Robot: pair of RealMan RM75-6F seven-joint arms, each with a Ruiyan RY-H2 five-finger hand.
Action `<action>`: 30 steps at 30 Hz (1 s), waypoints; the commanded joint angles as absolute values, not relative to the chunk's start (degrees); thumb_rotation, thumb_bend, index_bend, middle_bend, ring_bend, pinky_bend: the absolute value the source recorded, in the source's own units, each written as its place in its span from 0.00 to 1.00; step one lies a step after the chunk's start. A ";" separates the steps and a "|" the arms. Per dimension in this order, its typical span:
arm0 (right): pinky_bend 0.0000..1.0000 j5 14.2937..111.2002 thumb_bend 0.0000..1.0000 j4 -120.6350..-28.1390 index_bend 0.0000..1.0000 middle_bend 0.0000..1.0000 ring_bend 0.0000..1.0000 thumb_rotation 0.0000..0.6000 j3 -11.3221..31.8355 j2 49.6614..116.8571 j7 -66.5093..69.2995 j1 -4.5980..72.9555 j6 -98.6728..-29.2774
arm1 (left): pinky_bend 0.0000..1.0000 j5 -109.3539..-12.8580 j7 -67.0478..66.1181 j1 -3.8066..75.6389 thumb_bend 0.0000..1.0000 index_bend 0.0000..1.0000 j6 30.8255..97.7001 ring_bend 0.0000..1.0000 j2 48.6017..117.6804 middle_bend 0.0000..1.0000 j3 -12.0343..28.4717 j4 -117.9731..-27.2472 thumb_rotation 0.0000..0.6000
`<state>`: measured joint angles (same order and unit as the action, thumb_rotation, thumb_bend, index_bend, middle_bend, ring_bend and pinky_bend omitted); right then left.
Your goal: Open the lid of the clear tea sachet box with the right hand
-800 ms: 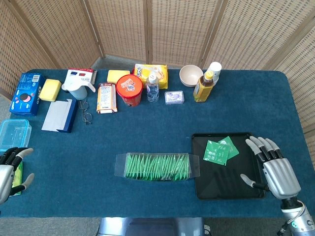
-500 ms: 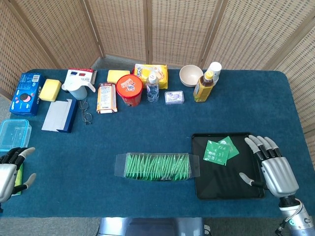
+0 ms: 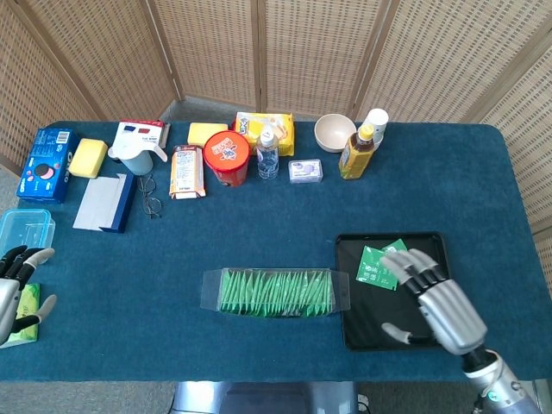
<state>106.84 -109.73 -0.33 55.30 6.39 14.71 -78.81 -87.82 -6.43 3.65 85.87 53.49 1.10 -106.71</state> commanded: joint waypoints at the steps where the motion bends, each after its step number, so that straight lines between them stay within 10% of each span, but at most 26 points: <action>1: 0.09 110.02 0.24 -112.46 0.03 0.02 0.08 0.80 -0.73 55.89 7.14 19.33 -72.95 | 0.25 -87.94 -5.58 3.97 0.27 0.18 85.56 0.11 52.70 0.19 1.29 -106.89 1.00; 30: 0.09 84.51 0.24 -109.95 0.08 0.05 0.07 0.80 8.66 78.54 -22.89 30.59 -55.01 | 0.25 -85.16 -2.41 6.46 0.27 0.18 81.73 0.10 51.37 0.17 2.45 -105.13 1.00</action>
